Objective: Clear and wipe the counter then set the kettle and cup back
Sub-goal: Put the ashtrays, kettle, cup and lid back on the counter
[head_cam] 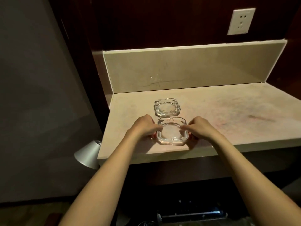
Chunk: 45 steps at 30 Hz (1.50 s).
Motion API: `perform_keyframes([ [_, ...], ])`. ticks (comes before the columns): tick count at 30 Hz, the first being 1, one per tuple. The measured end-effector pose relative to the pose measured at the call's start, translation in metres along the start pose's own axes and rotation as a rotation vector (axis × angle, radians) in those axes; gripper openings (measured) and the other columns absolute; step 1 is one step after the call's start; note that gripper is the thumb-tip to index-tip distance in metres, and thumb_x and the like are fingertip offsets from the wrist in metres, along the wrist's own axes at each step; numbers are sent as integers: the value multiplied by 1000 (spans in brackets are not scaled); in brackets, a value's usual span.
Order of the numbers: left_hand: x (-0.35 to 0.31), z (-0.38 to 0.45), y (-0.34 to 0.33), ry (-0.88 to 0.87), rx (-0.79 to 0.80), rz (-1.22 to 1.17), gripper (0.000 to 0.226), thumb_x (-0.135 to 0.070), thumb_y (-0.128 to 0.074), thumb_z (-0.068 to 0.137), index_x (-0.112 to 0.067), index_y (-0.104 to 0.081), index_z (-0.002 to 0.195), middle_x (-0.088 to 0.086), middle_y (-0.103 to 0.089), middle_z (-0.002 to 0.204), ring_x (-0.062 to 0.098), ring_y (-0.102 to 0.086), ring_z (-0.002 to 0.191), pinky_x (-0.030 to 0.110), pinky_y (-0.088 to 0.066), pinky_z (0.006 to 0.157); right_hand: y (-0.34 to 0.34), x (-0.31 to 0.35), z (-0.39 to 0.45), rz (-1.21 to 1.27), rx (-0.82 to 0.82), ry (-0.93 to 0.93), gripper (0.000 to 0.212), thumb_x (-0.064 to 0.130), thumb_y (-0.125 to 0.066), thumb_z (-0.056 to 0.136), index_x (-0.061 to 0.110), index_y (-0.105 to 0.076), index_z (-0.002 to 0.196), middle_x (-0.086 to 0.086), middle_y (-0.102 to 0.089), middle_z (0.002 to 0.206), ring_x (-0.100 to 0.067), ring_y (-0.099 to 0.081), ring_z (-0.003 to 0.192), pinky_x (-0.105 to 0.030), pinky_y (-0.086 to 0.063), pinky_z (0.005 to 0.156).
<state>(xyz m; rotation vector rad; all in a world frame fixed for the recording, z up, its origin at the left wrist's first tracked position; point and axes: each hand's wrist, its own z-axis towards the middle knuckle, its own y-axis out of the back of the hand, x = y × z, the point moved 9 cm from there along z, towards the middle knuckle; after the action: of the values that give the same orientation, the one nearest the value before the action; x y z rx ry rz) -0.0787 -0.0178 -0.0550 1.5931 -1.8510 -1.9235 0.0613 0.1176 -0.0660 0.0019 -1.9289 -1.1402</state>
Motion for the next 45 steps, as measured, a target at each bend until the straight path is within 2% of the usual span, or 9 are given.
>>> perform_keyframes([
  [3, 1, 6, -2, 8, -22, -10, 26, -28, -68, 79, -3, -72, 81, 9, -68, 73, 19, -59, 62, 27, -46, 59, 0, -4, 5, -24, -20, -1, 31, 29, -64, 88, 0, -72, 85, -3, -59, 60, -11, -53, 48, -21, -42, 45],
  [8, 0, 5, 0, -17, -47, -51, 28, -33, -73, 80, -5, -74, 80, 6, -69, 67, 15, -59, 53, 24, -46, 50, 3, -2, 9, -174, -110, 4, 33, 36, -63, 87, 4, -67, 82, -10, -65, 75, -24, -62, 71, -39, -53, 71],
  [11, 3, -6, 11, -75, -108, -25, 26, -36, -74, 79, -11, -71, 81, 3, -71, 66, 15, -66, 56, 26, -53, 56, 12, 4, 0, -275, -175, 30, 37, 45, -62, 87, 8, -62, 82, -10, -67, 83, -27, -62, 79, -38, -51, 70],
  [15, 15, -36, 34, -184, -168, 16, 20, -30, -77, 74, -18, -68, 86, -5, -71, 73, 11, -69, 63, 35, -59, 70, 21, 37, -30, -278, -268, 199, 32, 43, -65, 85, 14, -58, 98, -4, -63, 92, -25, -59, 87, -37, -49, 74],
  [21, 73, -108, 70, -153, -230, 220, 17, -37, -72, 73, -32, -65, 88, -18, -63, 79, -2, -61, 74, 26, -51, 69, -26, 108, -101, -197, -158, 497, 21, 34, -67, 82, 22, -55, 94, 7, -62, 87, -10, -60, 76, -29, -44, 71],
  [25, 147, -162, 81, -57, -244, 298, 20, -36, -73, 74, -34, -64, 92, -22, -56, 74, 0, -57, 78, 24, -47, 69, -103, 138, -141, -232, -9, 583, 24, 37, -67, 82, 23, -55, 97, 9, -60, 90, -7, -61, 77, -30, -47, 70],
  [33, 345, -254, 63, 239, -135, 404, 24, -37, -69, 78, -35, -61, 100, -18, -58, 92, 9, -61, 97, 24, -43, 75, -296, 154, -201, -394, 218, 612, 29, 43, -60, 87, 26, -49, 107, 8, -54, 106, -16, -60, 95, -32, -49, 75],
  [38, 456, -287, 34, 360, -17, 477, 22, -32, -61, 86, -32, -59, 108, -9, -61, 109, 18, -59, 106, 29, -45, 81, -427, 133, -222, -454, 394, 526, 31, 41, -58, 89, 23, -48, 113, 5, -53, 111, -18, -60, 96, -34, -51, 77],
  [45, 578, -289, -36, 419, 123, 449, 22, -24, -62, 87, -23, -62, 108, -3, -64, 106, 19, -62, 98, 33, -52, 77, -573, 66, -231, -547, 544, 365, 33, 38, -57, 90, 20, -48, 115, 0, -54, 113, -23, -59, 97, -28, -38, 65],
])
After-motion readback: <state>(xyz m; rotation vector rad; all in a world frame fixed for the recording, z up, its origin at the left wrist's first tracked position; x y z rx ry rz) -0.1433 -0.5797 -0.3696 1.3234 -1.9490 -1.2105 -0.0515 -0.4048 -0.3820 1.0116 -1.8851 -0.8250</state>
